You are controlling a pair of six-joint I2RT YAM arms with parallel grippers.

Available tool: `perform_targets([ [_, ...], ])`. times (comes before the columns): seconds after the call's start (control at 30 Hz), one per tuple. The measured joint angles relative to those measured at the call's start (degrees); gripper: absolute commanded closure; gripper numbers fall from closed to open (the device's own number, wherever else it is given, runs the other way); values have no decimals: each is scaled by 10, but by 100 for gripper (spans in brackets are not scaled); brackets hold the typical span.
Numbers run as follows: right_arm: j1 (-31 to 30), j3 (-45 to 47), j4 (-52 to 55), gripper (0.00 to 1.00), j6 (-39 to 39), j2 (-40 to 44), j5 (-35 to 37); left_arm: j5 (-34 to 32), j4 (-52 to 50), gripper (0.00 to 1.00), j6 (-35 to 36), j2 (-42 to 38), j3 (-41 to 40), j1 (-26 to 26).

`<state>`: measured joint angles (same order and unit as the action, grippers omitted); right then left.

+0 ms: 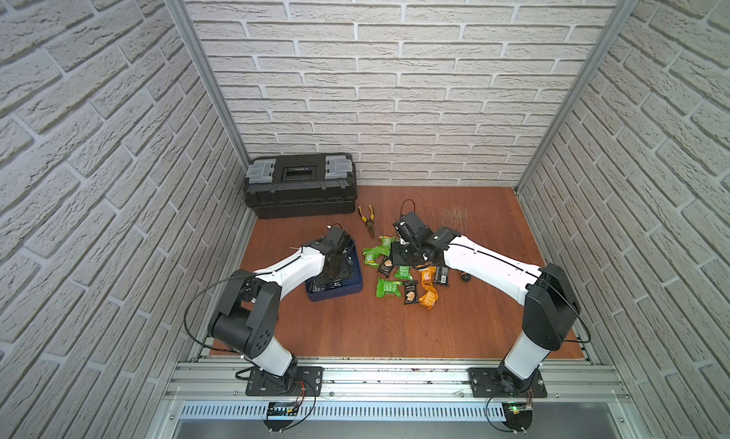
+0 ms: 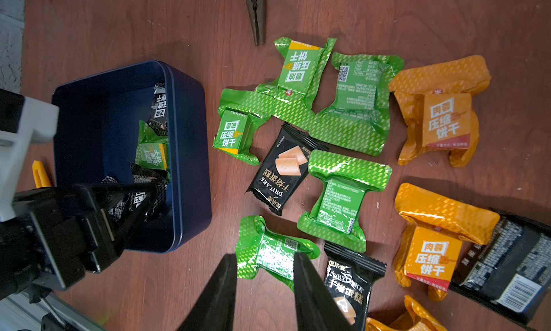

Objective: Take the cookies out of the storage box
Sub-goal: Pick up the cookie from the storage box.

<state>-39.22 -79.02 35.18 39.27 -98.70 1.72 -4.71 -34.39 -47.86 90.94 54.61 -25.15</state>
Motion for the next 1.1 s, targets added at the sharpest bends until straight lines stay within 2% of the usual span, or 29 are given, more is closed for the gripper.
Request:
perform_targets([
  [0.23,0,0,-1,63,0,0,0,2,9,34,1,20,-1,0],
  [0.67,0,0,0,64,0,0,2,10,5,54,33,53,16,8],
  [0.87,0,0,0,64,0,0,2,-2,-7,63,46,49,34,8],
  [1.1,0,0,0,64,0,0,2,-15,-21,69,48,6,41,8],
])
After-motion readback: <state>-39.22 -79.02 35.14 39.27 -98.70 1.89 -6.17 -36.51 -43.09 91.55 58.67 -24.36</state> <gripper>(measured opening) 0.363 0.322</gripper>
